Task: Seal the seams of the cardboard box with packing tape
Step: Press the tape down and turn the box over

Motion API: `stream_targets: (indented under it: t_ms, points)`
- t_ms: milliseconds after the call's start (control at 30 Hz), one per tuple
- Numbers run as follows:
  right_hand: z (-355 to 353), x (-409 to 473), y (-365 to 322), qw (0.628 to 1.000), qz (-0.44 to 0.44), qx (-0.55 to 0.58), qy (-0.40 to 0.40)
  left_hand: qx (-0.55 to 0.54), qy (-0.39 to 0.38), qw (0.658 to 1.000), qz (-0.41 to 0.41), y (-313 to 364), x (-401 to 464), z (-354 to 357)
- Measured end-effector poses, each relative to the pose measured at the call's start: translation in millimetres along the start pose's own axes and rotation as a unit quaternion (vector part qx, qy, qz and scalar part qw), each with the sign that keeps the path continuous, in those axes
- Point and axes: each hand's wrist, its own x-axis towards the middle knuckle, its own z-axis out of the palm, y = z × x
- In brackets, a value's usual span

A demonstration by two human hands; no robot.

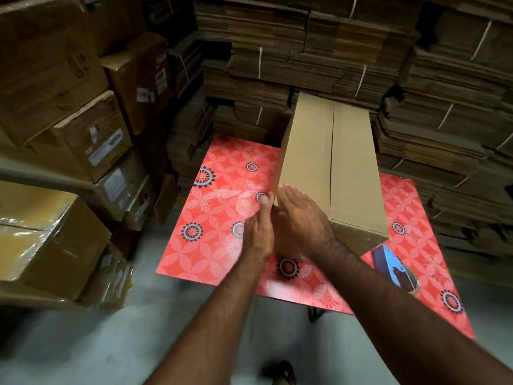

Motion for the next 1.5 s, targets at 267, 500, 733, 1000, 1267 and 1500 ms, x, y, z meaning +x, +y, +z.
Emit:
stream_targets:
  t_ms: [267,500,733,1000,1267,1500]
  points:
    - [-0.7,2.8,2.4,1.000,-0.006,0.000,-0.011,-0.119,0.038,0.992,0.004,15.1,-27.0,10.0]
    - [3.8,3.5,8.5,1.000,-0.012,0.015,-0.006,-0.099,-0.014,0.992,-0.074,26.1,12.7,1.1]
    - [14.0,2.7,10.4,0.998,-0.028,0.015,0.055,-0.119,-0.055,0.991,-0.021,14.3,0.7,-8.7]
    - [2.4,-17.4,39.7,0.995,-0.027,0.027,0.096,0.215,-0.107,0.951,0.197,29.7,2.5,-12.9]
    - [30.7,-35.0,66.8,0.983,-0.026,-0.024,0.181,0.398,-0.127,0.822,0.388,-7.3,33.3,-18.4]
    - [22.3,-48.7,100.6,0.973,-0.004,-0.039,0.229,0.485,-0.150,0.762,0.402,12.2,27.8,4.8]
